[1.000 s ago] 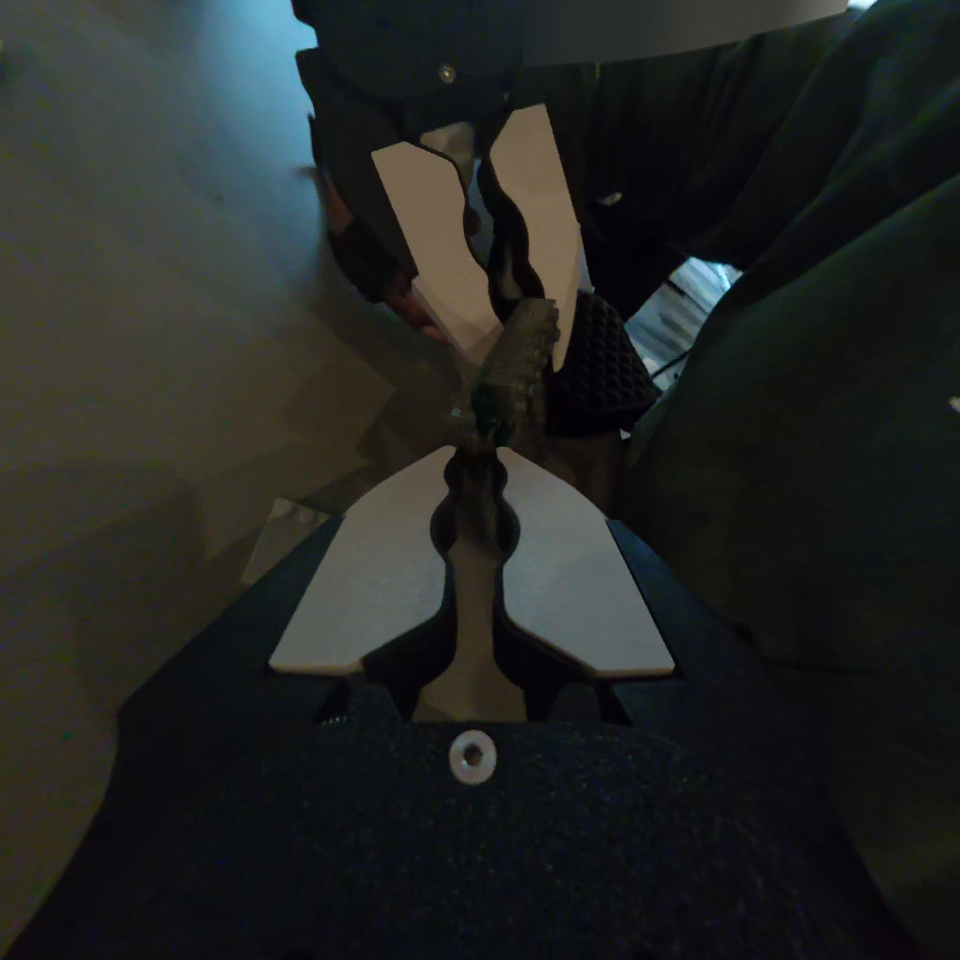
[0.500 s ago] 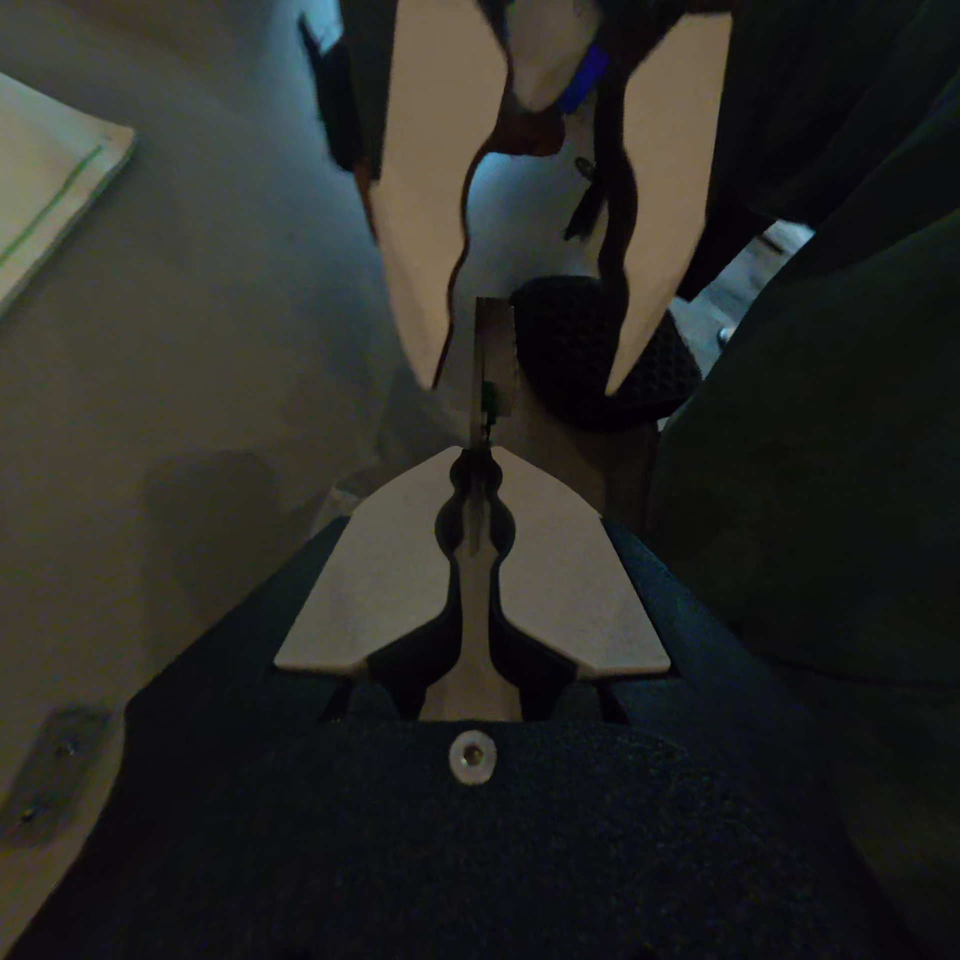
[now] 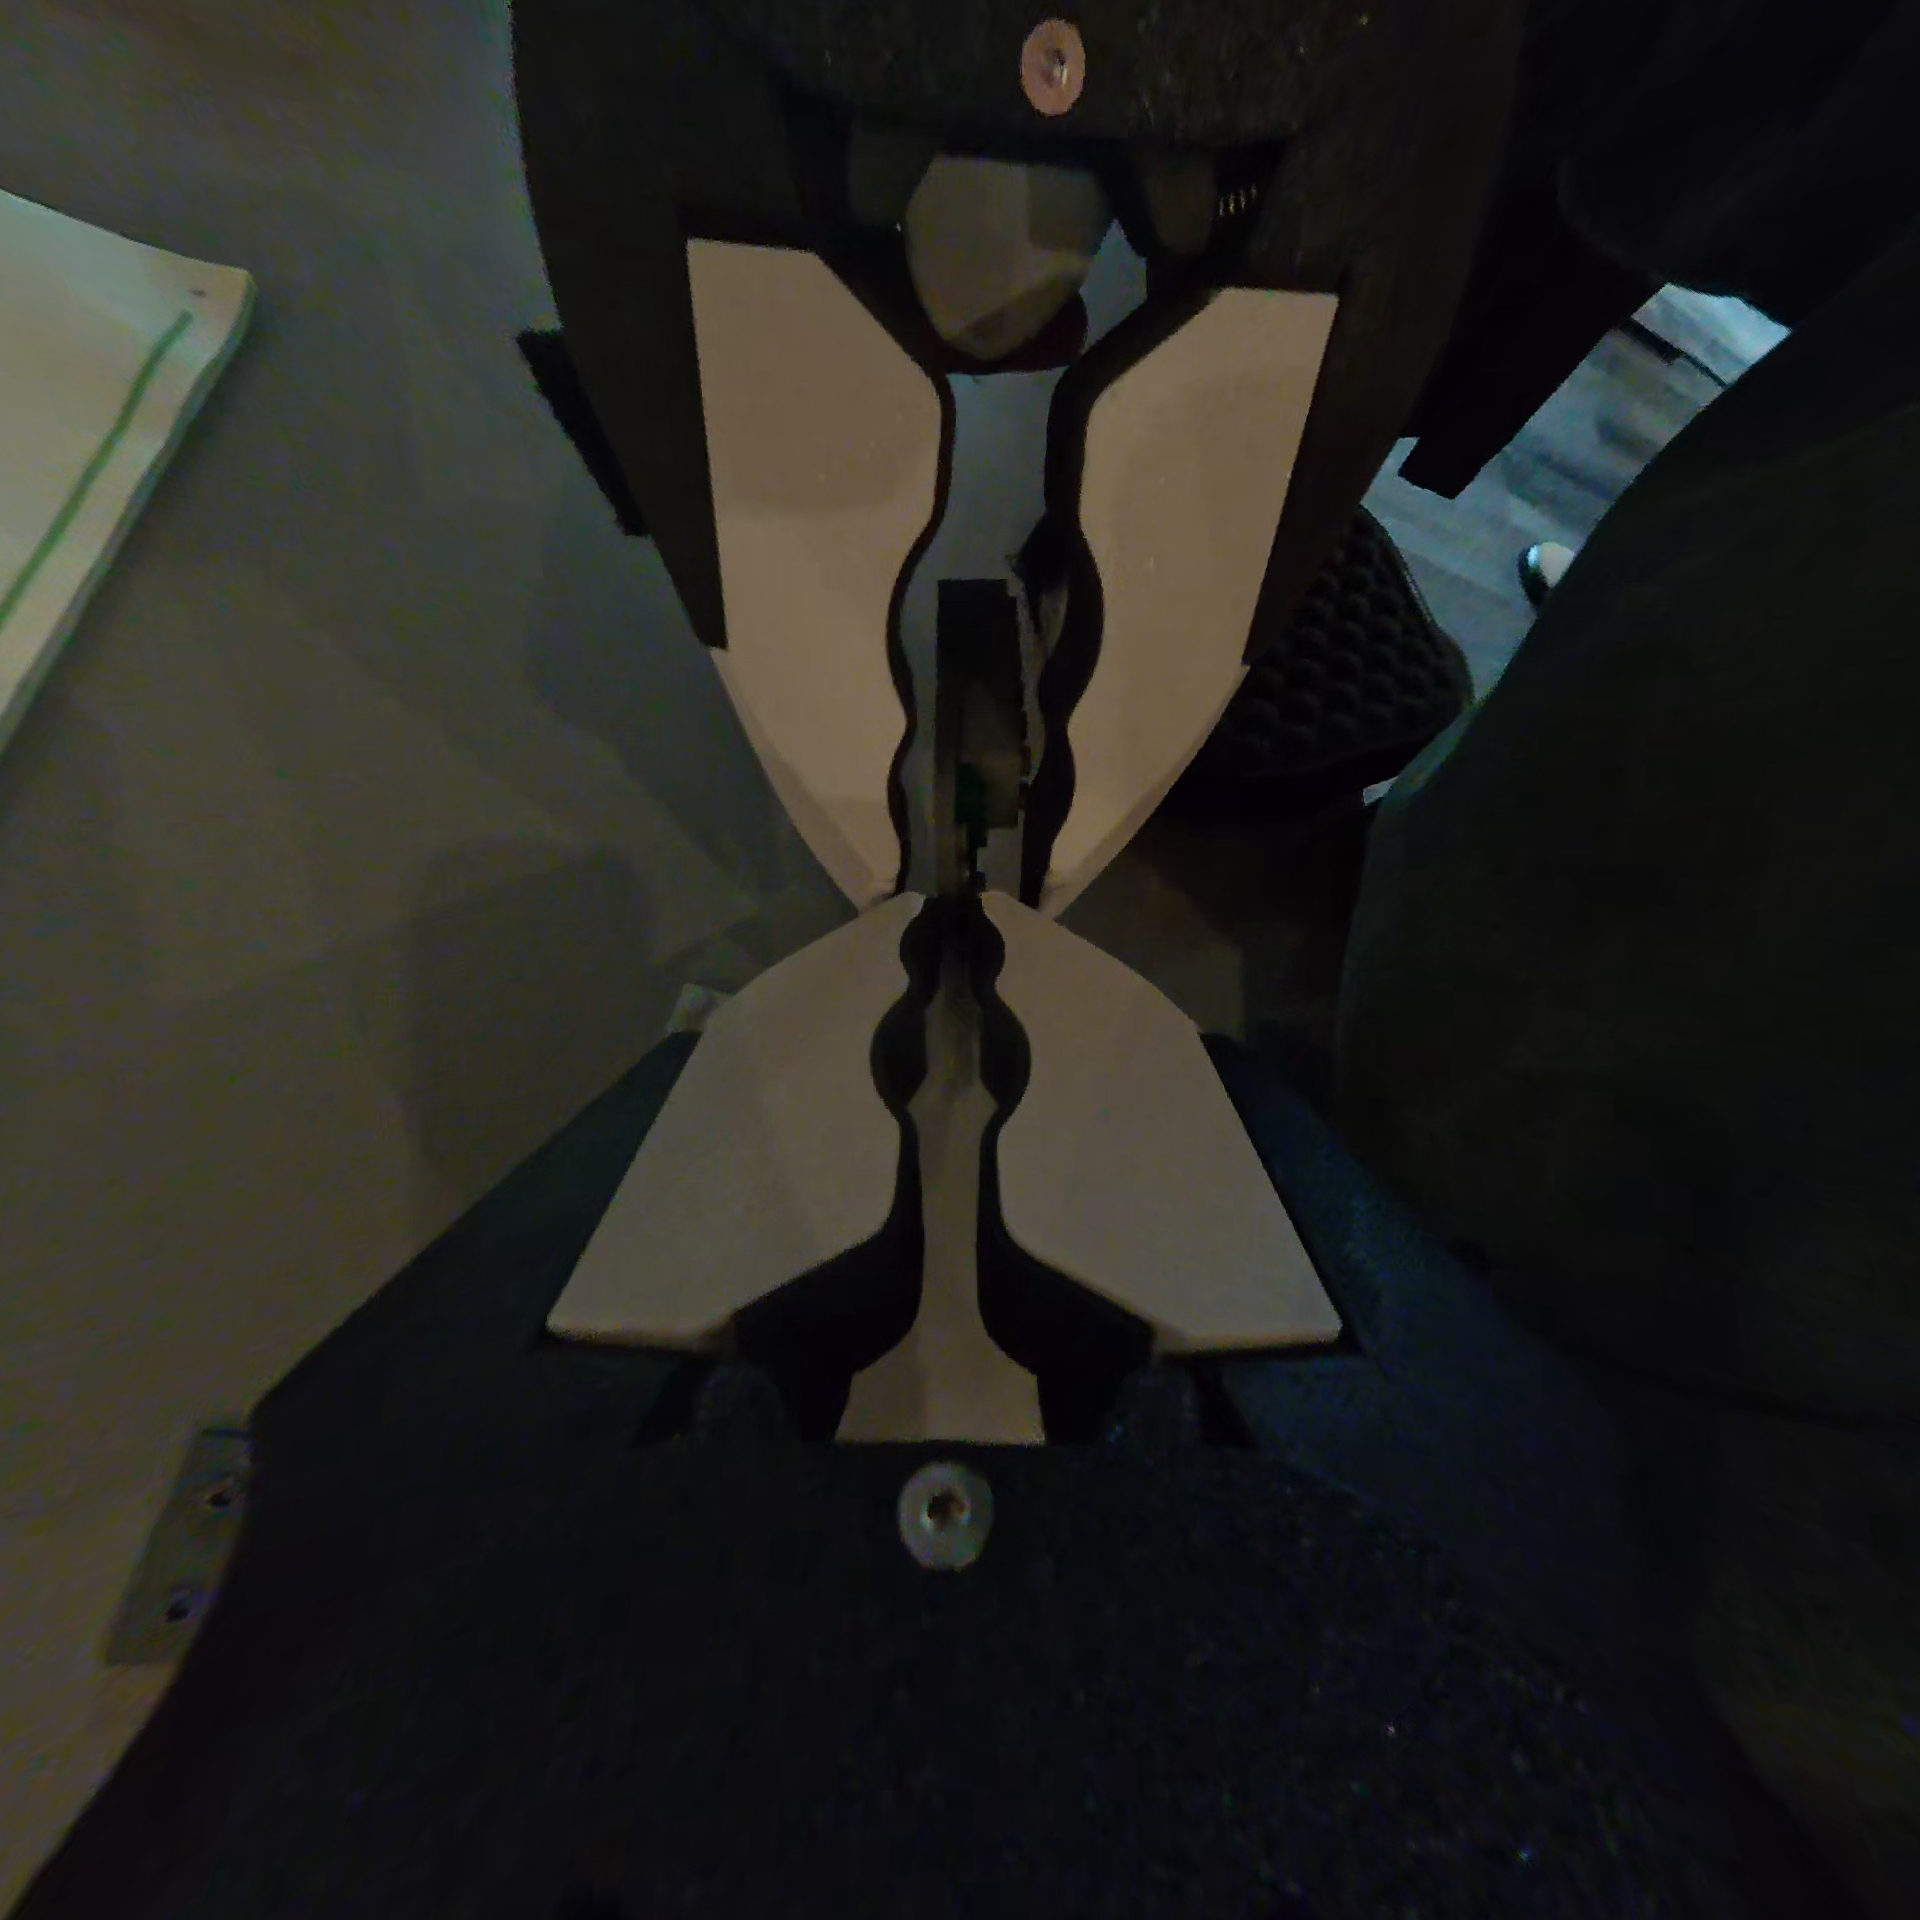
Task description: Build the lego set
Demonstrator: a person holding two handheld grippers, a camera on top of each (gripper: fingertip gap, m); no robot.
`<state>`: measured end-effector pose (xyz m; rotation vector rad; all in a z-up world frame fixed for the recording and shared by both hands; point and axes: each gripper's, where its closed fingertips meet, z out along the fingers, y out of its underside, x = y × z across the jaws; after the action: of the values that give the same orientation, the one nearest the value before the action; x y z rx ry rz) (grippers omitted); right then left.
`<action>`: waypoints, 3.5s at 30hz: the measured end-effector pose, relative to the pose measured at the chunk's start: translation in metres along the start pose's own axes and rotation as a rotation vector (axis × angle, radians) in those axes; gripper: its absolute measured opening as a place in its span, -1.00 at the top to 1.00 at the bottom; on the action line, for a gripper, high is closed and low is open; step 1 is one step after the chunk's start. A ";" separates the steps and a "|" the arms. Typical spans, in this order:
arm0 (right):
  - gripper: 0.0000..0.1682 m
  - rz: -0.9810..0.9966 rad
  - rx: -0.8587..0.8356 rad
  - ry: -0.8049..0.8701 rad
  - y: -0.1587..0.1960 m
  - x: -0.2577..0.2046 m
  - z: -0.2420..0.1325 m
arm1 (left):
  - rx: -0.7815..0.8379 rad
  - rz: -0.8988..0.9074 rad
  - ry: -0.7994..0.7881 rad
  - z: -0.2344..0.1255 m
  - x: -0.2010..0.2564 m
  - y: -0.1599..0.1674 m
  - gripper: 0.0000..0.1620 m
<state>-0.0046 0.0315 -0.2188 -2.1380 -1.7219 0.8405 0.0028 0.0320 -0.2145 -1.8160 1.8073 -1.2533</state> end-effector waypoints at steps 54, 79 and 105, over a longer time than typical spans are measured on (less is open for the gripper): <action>0.80 0.559 0.189 -0.417 0.027 0.020 0.012 | -0.115 0.568 -0.288 -0.009 -0.034 0.011 0.61; 0.80 0.595 0.237 -0.520 0.021 0.014 0.015 | -0.404 0.847 -0.371 0.008 -0.037 0.015 0.61; 0.82 0.692 0.483 -0.586 0.013 0.015 0.008 | -0.338 0.810 -0.386 0.007 -0.032 0.006 0.61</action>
<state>0.0036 0.0411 -0.2361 -2.2481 -0.7547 1.9825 0.0089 0.0579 -0.2349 -1.1055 2.2325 -0.2914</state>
